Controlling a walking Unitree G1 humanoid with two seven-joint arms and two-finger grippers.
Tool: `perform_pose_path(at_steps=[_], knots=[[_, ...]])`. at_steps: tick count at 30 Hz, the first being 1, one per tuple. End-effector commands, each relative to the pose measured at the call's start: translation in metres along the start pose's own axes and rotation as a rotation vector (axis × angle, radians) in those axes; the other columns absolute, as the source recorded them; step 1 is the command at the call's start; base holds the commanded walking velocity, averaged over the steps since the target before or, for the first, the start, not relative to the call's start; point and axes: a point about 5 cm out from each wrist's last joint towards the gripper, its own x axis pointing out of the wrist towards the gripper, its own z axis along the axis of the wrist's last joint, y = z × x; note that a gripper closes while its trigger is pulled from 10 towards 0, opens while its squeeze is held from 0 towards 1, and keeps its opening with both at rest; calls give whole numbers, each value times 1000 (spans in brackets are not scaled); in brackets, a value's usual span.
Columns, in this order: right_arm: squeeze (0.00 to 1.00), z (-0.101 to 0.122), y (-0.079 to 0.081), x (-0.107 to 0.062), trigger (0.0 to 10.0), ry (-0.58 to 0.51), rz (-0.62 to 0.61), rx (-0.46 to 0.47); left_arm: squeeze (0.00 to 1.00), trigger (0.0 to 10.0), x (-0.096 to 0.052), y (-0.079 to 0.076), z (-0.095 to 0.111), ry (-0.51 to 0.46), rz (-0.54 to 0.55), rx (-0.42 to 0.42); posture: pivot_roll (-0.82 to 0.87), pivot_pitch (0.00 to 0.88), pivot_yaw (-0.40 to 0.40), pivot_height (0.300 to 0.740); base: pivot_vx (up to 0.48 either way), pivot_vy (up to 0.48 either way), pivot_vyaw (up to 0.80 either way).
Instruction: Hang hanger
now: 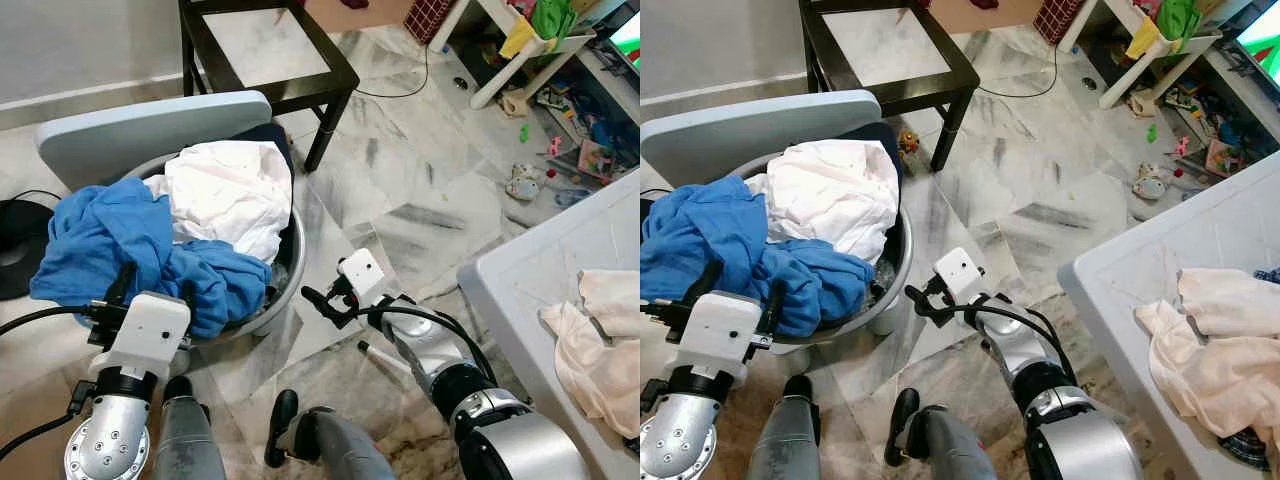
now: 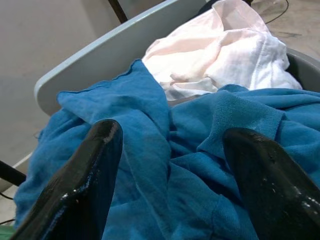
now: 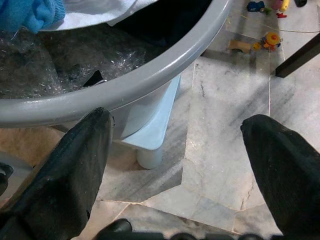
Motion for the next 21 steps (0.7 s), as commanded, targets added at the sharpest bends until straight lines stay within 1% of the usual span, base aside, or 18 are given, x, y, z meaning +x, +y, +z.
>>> perform_pose_path(at_steps=[1,6,7,9,10,12,14,16,17,18,19,21], knots=[[0,-13,-1,-5,10000,48,-7,25,0,10000,-5,-7,-3,26,-43,-6,471,379,-308,740,0,0,0],[0,-13,1,-4,10000,46,-2,27,0,10000,-2,-9,0,15,-70,-36,473,380,-308,740,0,0,0],[0,-13,2,-4,10000,45,1,27,0,10000,0,-12,1,15,-101,-59,475,378,-307,740,0,0,0],[0,-13,3,-4,10000,45,2,27,0,10000,2,-18,1,22,-142,-78,473,377,-307,740,0,0,0],[0,-12,3,-3,10000,45,3,27,0,10000,3,-21,2,21,-158,-82,470,374,-306,740,0,0,0],[0,-12,3,-3,10000,45,2,27,0,10000,3,-21,2,20,-156,-81,469,373,-305,740,0,0,0],[0,-12,1,-4,10000,45,-4,26,0,10000,2,-25,-4,42,-187,-73,464,372,-305,740,0,0,0],[0,-13,1,-4,10000,46,-5,26,0,10000,2,-25,-5,45,-189,-72,464,372,-305,740,0,0,0],[0,-13,0,-5,10000,45,-6,26,0,627,1,-24,-11,71,-194,-65,464,371,-304,740,0,0,0],[0,-13,0,-5,10000,45,-6,26,0,627,1,-24,-11,71,-194,-65,464,371,-304,740,0,0,0],[0,-12,-1,-5,10000,42,-9,25,0,0,-3,-19,-23,118,-171,-52,464,370,-304,740,0,0,0],[0,-12,-2,-5,10000,40,-12,25,0,0,-5,-15,-29,151,-138,-60,464,370,-304,740,0,0,0]])
